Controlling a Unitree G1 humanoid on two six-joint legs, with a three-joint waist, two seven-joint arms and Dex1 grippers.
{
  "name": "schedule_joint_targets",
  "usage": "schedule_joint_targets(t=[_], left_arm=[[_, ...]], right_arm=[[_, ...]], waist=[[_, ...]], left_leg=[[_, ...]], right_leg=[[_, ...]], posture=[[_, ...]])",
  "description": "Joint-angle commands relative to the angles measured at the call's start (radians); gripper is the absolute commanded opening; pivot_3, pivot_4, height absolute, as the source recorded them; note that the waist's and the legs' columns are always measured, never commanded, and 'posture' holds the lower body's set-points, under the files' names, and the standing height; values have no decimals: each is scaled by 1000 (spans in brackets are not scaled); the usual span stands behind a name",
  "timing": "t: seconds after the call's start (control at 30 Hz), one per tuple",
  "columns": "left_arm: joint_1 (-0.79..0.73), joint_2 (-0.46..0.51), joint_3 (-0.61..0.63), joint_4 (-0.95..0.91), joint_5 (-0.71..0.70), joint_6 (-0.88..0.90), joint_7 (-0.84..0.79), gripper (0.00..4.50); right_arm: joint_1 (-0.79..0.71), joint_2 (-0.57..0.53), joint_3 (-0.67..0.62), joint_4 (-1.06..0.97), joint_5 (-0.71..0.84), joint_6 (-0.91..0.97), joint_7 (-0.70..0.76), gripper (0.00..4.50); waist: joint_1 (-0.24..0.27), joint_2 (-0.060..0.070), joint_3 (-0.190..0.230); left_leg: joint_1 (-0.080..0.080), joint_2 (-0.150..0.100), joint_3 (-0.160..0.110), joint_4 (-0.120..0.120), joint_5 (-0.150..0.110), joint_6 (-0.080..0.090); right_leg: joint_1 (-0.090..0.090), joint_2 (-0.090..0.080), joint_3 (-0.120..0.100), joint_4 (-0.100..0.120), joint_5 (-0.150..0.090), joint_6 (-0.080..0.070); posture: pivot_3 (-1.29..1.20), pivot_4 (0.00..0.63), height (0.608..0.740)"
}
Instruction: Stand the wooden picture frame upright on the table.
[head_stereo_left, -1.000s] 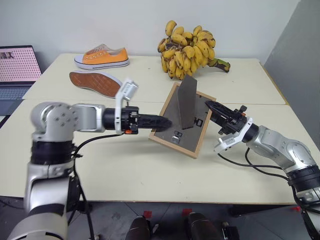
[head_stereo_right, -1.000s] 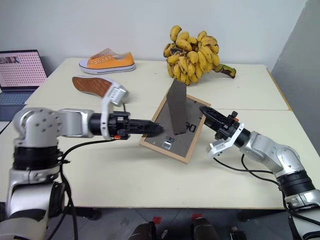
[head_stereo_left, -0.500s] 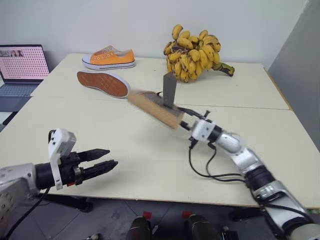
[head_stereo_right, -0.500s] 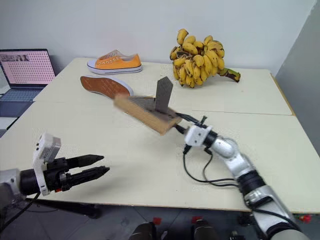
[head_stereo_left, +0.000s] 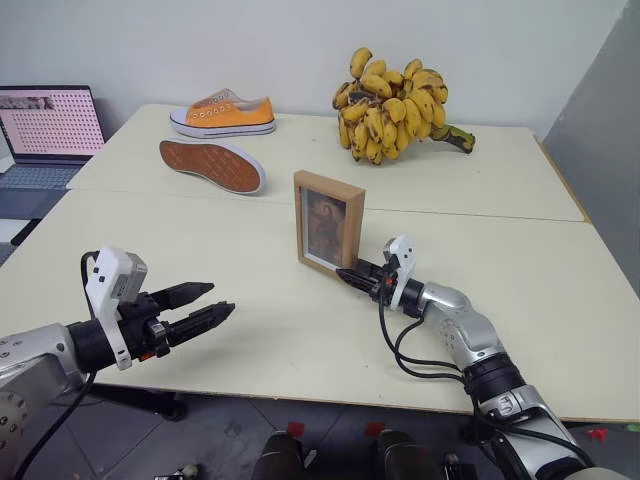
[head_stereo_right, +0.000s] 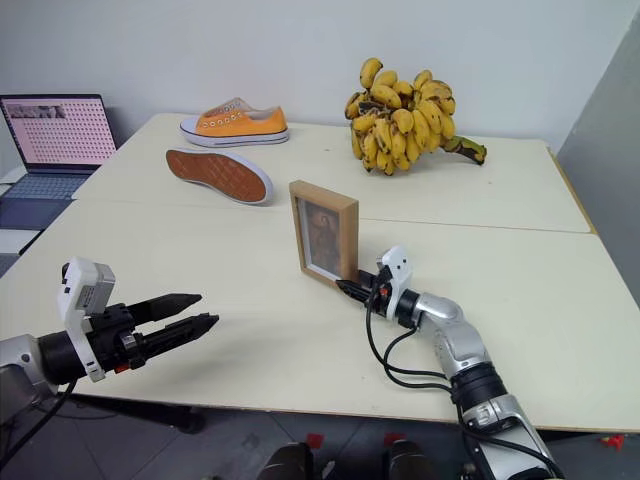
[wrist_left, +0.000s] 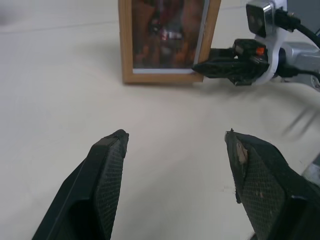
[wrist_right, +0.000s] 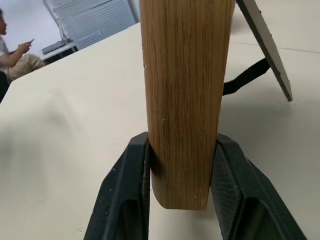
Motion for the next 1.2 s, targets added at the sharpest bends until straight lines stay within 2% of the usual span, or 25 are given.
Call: schedule_joint_targets(t=[0.03,0.23,0.6,0.63,0.67,0.8,1.07,1.17,1.2], left_arm=[[-50,-26,-21,-40,-41,-28,51,3315],[-113,-12,-54,-19,-114,5,75,3315],[-211,-4,-118,36,-152,16,121,3315],[-220,-4,-123,41,-152,15,125,3355],[-227,-4,-128,46,-148,9,127,3355],[-248,-5,-140,62,-156,5,137,3355],[-273,-26,-176,70,-141,-24,146,3355],[-282,-40,-189,61,-135,-36,155,3355],[-284,-37,-195,58,-132,-39,148,3355]], right_arm=[[17,23,-39,-40,12,19,-5,1363],[61,45,-42,-62,-7,31,-24,1363],[94,61,-73,-87,-10,69,-53,1363],[99,59,-74,-94,-10,74,-55,1958],[105,59,-77,-103,-4,82,-56,2019],[125,36,-47,-132,-61,62,-69,2899],[160,-7,-51,-186,-112,66,-80,2899],[230,-110,-37,-324,-165,79,-64,2899],[274,-188,-46,-432,-174,108,-38,2899]], waist=[[-1,0,0],[-4,0,0],[-4,0,0],[-4,0,0],[-4,0,0],[-5,0,0],[-3,0,0],[3,0,0],[9,0,0]], left_leg=[[0,0,0,0,0,0],[0,0,1,0,0,0],[0,0,1,0,0,0],[0,0,1,0,0,0],[0,0,1,0,0,0],[0,0,1,0,0,0],[0,0,1,0,0,0],[-1,-1,1,-1,0,0],[-1,-1,1,-1,0,0]], right_leg=[[0,0,0,0,0,0],[0,0,1,0,0,0],[0,0,1,0,0,0],[0,0,1,0,0,0],[0,0,1,-1,0,0],[0,0,1,-1,0,1],[0,0,1,-1,-2,3],[0,0,1,-1,-2,3],[0,0,1,-2,-2,4]], posture=[[0,150,740],[0,150,740],[0,150,740],[0,150,740],[0,150,740],[0,150,740],[0,150,740],[0,150,740],[0,150,740]])
